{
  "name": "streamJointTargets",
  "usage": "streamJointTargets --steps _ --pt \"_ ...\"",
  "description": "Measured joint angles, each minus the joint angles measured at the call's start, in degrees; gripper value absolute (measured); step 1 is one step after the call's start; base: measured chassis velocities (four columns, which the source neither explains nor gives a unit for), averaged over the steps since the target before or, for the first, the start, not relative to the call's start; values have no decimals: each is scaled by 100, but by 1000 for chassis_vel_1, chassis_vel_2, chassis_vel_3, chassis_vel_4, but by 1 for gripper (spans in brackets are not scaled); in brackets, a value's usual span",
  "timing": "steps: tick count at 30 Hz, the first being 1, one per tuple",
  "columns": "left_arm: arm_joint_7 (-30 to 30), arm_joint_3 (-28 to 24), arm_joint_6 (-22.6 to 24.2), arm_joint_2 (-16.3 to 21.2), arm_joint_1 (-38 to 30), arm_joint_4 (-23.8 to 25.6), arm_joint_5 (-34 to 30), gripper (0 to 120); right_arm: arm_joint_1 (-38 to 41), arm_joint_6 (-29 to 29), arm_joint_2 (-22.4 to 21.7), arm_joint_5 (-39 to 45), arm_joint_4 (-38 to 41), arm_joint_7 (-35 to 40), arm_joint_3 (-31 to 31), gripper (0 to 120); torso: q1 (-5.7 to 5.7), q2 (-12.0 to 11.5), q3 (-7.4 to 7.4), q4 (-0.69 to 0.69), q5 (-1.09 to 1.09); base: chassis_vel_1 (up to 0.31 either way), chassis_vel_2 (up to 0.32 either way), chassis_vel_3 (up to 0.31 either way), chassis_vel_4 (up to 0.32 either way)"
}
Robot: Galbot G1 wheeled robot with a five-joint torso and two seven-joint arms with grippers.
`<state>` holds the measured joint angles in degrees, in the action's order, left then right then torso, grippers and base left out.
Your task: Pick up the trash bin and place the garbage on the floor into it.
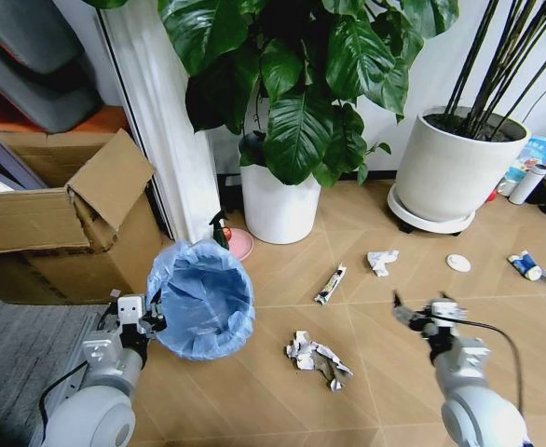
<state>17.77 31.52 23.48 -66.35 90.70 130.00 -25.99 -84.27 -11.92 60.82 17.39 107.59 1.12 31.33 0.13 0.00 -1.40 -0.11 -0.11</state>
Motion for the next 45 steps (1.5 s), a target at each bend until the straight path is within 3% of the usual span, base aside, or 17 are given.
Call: streamJointTargets --steps 1,4,12,25,33,37,39,42,45 --pt "0 0 0 0 0 0 0 0 0 0 0 0 0 0 0 100 0 0 0 0 0 0 0 0 0" --pt "0 67 -38 -33 122 32 70 0 479 -1 -534 390 -623 -465 -662 100 0 0 0 -3 0 0 0 0 0" --pt "0 224 -49 -129 256 36 124 0 1355 162 -438 249 -2085 -927 -2119 100 0 0 0 -3 1 0 0 0 0" --pt "-9 356 -63 -205 377 72 189 0 2124 482 378 -132 -3421 -1089 -2881 100 1 0 0 -2 0 0 0 0 0" --pt "-29 312 -63 -246 432 89 270 0 2095 409 535 -116 -3598 -1091 -2821 99 1 0 0 -4 -1 0 0 0 0" --pt "-30 316 -62 -193 466 154 273 0 2013 338 671 -24 -3671 -1093 -2729 82 1 0 0 -4 0 0 0 0 0" --pt "-30 316 -61 -189 471 159 273 0 2004 332 686 -9 -3671 -1093 -2717 81 1 0 0 -4 0 0 0 0 0" --pt "-30 316 -58 -167 498 189 267 0 1945 327 756 9 -3682 -1079 -2626 62 1 0 0 -3 -1 0 0 0 0" --pt "-30 314 -57 -143 500 200 257 0 1905 327 788 1 -3686 -1071 -2578 54 1 0 0 -3 0 0 0 0 0"
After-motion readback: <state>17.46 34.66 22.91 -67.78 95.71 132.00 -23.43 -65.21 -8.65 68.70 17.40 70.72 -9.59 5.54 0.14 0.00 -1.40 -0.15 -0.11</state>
